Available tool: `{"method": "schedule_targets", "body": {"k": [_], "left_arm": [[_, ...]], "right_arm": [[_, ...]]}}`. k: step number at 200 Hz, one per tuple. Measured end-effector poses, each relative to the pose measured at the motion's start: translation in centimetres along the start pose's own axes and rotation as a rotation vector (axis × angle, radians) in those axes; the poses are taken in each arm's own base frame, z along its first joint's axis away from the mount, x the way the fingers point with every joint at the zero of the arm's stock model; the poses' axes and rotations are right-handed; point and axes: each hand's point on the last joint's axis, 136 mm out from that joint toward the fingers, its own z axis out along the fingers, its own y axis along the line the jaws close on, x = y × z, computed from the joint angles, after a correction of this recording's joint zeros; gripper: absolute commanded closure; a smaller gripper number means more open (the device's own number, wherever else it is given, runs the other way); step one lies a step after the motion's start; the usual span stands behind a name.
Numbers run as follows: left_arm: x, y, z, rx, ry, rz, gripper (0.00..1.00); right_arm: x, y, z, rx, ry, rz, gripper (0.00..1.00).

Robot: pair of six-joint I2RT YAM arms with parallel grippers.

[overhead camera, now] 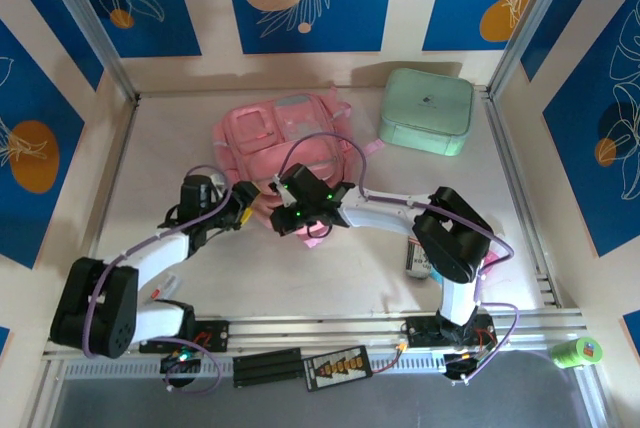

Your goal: Pack books, pencil case, and school supplies into a backpack

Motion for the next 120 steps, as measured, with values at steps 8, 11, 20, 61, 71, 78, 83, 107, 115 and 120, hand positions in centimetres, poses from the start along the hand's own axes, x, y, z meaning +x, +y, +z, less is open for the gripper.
{"method": "schedule_targets", "body": {"k": [8, 11, 20, 61, 71, 78, 83, 107, 115, 120], "left_arm": [[0.1, 0.3, 0.3, -0.006, 0.006, -0.006, 0.40], [0.2, 0.3, 0.4, -0.008, 0.009, -0.005, 0.41], [0.3, 0.7, 0.8, -0.017, 0.015, -0.017, 0.46], [0.5, 1.4, 1.4, -0.041, 0.020, -0.024, 0.78], [0.6, 1.5, 1.4, -0.043, 0.022, -0.015, 0.85], [0.6, 1.5, 1.4, -0.044, 0.023, -0.013, 0.89], [0.7, 1.5, 1.5, -0.045, 0.023, -0.010, 0.92], [0.8, 1.6, 1.5, -0.051, 0.026, -0.005, 1.00], [0.8, 1.6, 1.5, -0.052, 0.027, -0.001, 1.00], [0.8, 1.7, 1.5, -0.054, 0.027, 0.000, 1.00]], "right_arm": [[0.1, 0.0, 0.0, 0.002, 0.001, 0.002, 1.00], [0.1, 0.0, 0.0, 0.003, 0.002, 0.002, 1.00], [0.1, 0.0, 0.0, 0.005, 0.003, 0.002, 1.00], [0.3, -0.2, 0.1, 0.029, 0.005, 0.008, 1.00], [0.4, -0.4, 0.1, 0.044, 0.005, 0.010, 1.00], [0.6, -0.6, 0.0, 0.060, 0.005, 0.013, 1.00], [0.6, -0.7, 0.0, 0.076, 0.003, 0.015, 1.00], [1.0, -2.0, -0.9, 0.178, -0.006, 0.038, 1.00], [1.2, -2.7, -1.4, 0.222, -0.007, 0.053, 1.00], [1.3, -3.1, -1.7, 0.248, -0.007, 0.062, 1.00]]}}
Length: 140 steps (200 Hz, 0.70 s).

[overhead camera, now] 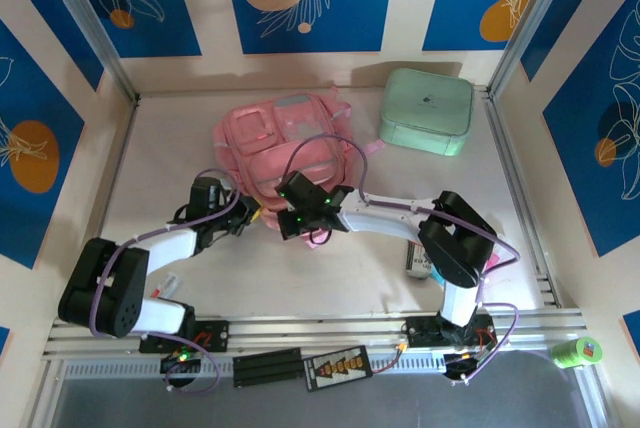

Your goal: Pack books, pencil case, and school supplies into a backpack

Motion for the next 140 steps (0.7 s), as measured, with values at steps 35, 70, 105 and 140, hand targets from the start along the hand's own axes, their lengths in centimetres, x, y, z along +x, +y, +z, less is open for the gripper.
{"method": "schedule_targets", "body": {"k": [35, 70, 105, 140], "left_arm": [[0.1, -0.1, 0.0, -0.003, 0.004, 0.015, 1.00], [0.3, -0.3, 0.1, -0.002, 0.014, 0.021, 1.00], [0.3, 0.0, 0.5, -0.016, 0.021, 0.018, 1.00], [0.3, 0.1, 0.5, -0.018, 0.022, 0.017, 1.00]], "right_arm": [[0.6, -2.7, -1.4, 0.141, 0.001, 0.054, 0.97], [0.7, -2.9, -1.6, 0.158, 0.008, 0.044, 0.75], [-0.2, -2.4, -1.5, 0.158, 0.007, 0.030, 0.72], [0.0, -2.6, -0.8, 0.172, 0.022, 0.030, 0.72]]}}
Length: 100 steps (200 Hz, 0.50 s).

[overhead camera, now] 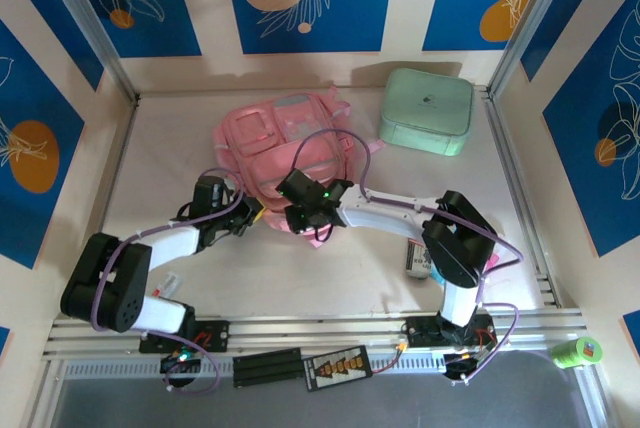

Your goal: Pack books, pencil case, and school supplies into a backpack

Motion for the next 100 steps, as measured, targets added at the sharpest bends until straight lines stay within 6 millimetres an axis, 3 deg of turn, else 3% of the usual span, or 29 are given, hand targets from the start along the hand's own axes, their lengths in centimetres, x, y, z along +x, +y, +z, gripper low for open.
{"method": "schedule_targets", "body": {"k": [13, 47, 100], "left_arm": [[0.0, 0.0, 0.0, 0.000, 0.000, 0.000, 1.00], [0.0, 0.0, 0.0, 0.000, 0.000, 0.000, 1.00], [0.0, 0.0, 0.0, -0.012, 0.005, 0.033, 1.00]], "right_arm": [[0.2, -0.1, 0.3, 0.005, 0.008, -0.001, 0.74], [0.3, -0.3, 0.4, 0.016, 0.012, 0.003, 0.93], [0.3, -2.3, -0.8, 0.092, -0.016, 0.027, 0.95]]}}
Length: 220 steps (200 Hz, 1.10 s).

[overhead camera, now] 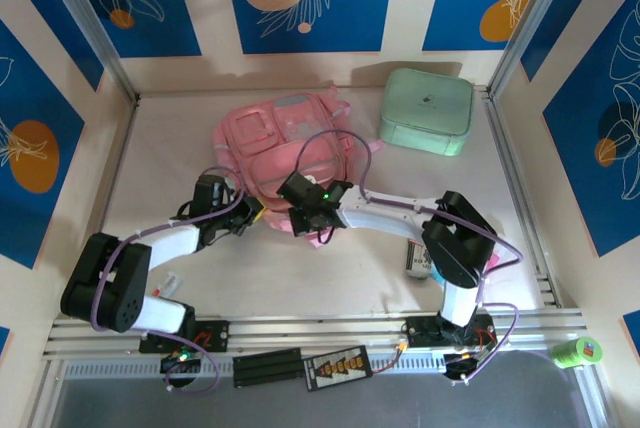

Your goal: Pack books, pencil case, and school supplies into a backpack

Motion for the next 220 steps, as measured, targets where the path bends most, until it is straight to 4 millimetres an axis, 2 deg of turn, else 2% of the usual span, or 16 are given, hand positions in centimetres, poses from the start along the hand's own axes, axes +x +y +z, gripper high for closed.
{"method": "schedule_targets", "body": {"k": [21, 50, 66, 81, 114, 147, 162, 177, 188, 220], "left_arm": [[-0.1, -0.2, 0.0, 0.001, 0.001, 0.012, 1.00], [-0.1, -0.3, 0.0, -0.001, 0.005, 0.018, 1.00], [0.0, -0.5, 0.0, 0.000, 0.010, 0.030, 1.00], [0.0, -0.6, 0.0, -0.005, 0.017, 0.046, 0.99], [-0.9, -0.9, -0.1, -0.079, 0.030, 0.137, 0.93], [-4.2, -0.8, -0.1, -0.193, 0.002, 0.253, 0.84], [-5.9, -0.9, -0.3, -0.218, -0.030, 0.293, 0.72], [-7.5, -1.0, -0.8, -0.237, -0.073, 0.326, 0.64], [-8.5, -0.9, -1.2, -0.251, -0.106, 0.327, 0.54], [-10.3, -1.1, -4.2, -0.298, -0.210, 0.355, 0.37]], "right_arm": [[0.4, -2.5, -0.9, 0.033, -0.013, 0.038, 0.95], [0.5, -6.4, -1.0, 0.071, -0.017, 0.128, 1.00], [0.5, -7.2, -1.1, 0.068, -0.026, 0.154, 1.00], [0.5, -7.0, -1.4, 0.047, -0.033, 0.160, 1.00], [1.2, -5.3, -1.4, -0.016, -0.028, 0.114, 1.00], [1.7, -1.2, -1.5, -0.157, -0.025, 0.036, 1.00], [1.9, 0.7, -1.2, -0.227, -0.010, 0.030, 1.00], [1.8, 2.6, -0.7, -0.282, 0.010, 0.036, 1.00], [1.5, 3.9, -0.3, -0.309, 0.026, 0.041, 1.00], [-0.6, 7.3, 0.5, -0.379, 0.033, 0.045, 1.00]]}}
